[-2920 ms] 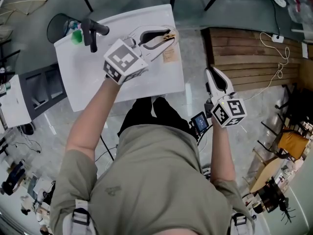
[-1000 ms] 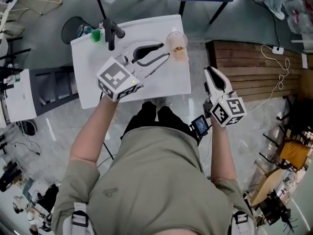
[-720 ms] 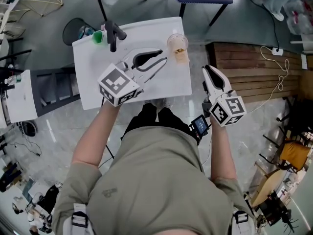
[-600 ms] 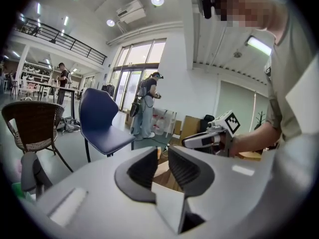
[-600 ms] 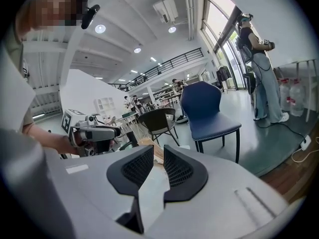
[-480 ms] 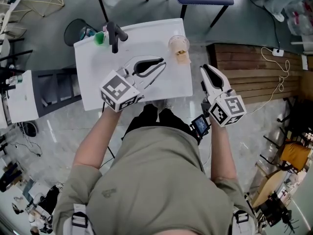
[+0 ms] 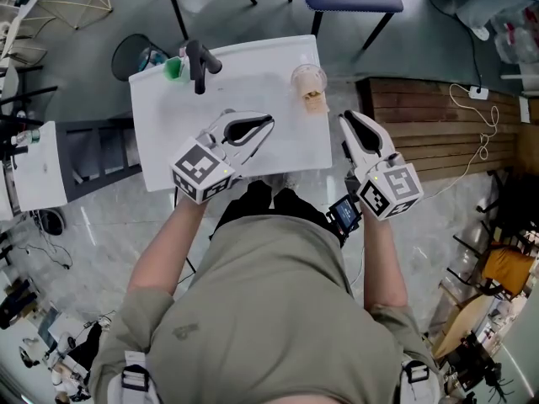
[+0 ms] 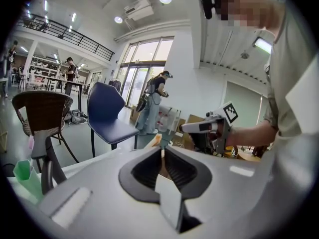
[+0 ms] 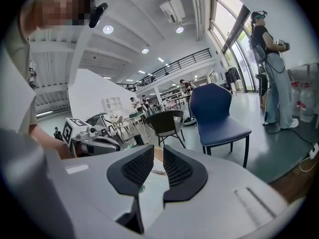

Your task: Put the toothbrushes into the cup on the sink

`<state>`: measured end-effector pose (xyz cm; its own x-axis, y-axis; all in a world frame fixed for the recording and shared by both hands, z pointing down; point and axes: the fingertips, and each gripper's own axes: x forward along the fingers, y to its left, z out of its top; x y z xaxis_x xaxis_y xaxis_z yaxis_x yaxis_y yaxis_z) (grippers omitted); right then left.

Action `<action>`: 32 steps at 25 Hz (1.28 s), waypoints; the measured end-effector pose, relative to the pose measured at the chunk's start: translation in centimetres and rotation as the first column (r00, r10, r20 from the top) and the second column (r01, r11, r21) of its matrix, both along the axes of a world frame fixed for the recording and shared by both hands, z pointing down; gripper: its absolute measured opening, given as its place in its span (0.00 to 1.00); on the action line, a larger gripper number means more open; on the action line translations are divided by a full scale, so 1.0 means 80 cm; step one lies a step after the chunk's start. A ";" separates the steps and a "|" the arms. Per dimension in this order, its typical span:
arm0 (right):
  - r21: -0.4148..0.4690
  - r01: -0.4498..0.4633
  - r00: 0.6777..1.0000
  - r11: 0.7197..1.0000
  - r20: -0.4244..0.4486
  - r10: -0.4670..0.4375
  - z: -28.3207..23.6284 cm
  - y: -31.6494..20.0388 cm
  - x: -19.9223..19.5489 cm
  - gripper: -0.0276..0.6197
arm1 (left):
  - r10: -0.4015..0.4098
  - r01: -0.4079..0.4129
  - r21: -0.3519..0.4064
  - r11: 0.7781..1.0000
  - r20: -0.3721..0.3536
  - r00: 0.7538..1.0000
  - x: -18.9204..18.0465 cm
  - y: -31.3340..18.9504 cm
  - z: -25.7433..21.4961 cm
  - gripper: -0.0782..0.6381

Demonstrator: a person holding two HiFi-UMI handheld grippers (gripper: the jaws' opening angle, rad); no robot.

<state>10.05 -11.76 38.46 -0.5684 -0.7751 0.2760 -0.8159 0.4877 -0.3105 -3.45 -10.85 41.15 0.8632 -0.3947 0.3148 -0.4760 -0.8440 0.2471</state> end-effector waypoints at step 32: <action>0.007 0.067 0.998 0.998 0.002 -0.067 -0.004 0.025 -0.004 0.06 | -0.012 0.012 -0.005 1.000 0.036 0.999 0.000 0.008 0.005 0.12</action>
<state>9.73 -9.78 38.15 -0.6197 -0.7371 0.2696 -0.7807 0.5434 -0.3086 -3.48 -10.21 41.59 0.8466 -0.4031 0.3476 -0.4946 -0.8371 0.2338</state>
